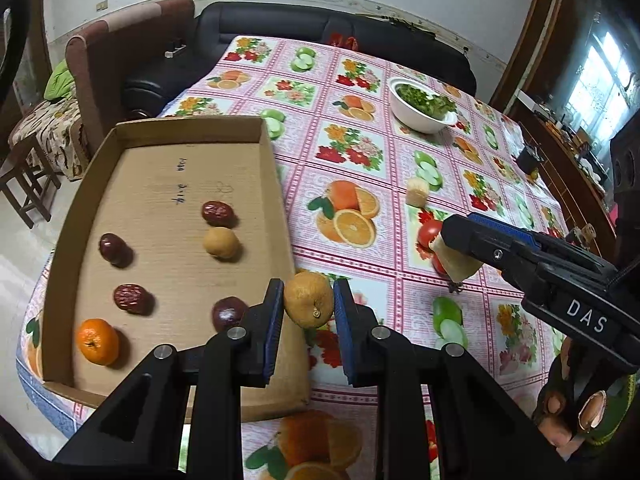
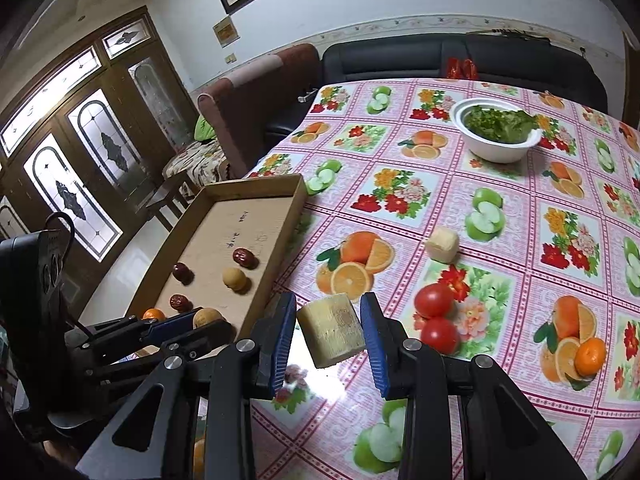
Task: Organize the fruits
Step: 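Carry the tan fruit with the left tool while the right tool carries the cube over the tray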
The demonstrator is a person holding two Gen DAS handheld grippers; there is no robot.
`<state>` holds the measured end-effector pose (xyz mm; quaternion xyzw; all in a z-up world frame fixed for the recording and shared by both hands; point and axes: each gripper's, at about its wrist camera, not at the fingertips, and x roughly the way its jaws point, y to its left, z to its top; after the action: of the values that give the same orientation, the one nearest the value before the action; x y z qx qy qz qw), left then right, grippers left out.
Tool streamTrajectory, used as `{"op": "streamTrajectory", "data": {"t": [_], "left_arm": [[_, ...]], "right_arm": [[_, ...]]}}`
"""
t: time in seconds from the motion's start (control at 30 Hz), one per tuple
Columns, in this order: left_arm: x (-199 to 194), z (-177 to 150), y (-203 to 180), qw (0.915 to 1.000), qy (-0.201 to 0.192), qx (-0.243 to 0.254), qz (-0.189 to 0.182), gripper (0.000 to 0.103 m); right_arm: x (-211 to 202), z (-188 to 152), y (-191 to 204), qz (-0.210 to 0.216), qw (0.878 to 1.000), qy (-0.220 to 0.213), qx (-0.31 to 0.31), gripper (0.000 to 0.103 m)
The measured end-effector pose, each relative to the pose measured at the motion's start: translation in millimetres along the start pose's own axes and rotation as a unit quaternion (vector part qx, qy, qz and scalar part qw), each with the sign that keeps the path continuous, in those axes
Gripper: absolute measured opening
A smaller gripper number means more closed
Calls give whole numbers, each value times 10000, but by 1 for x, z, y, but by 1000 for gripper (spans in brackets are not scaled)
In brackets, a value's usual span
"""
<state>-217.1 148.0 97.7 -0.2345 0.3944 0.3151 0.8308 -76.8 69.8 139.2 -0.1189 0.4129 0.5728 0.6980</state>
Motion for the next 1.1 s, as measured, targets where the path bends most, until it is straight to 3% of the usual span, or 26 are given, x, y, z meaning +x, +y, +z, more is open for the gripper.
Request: {"op": "streamTrajectory", "data": {"t": [0.57,1.1], "left_arm": [[-1,11,68,9979,-16,-483,421,22],[22,36,97,9960,117,-611,638,22]], "right_arm": [[41,15,33,365,9988,266,-167,34],[112,52,65,617,9959,595,-273,33]]}}
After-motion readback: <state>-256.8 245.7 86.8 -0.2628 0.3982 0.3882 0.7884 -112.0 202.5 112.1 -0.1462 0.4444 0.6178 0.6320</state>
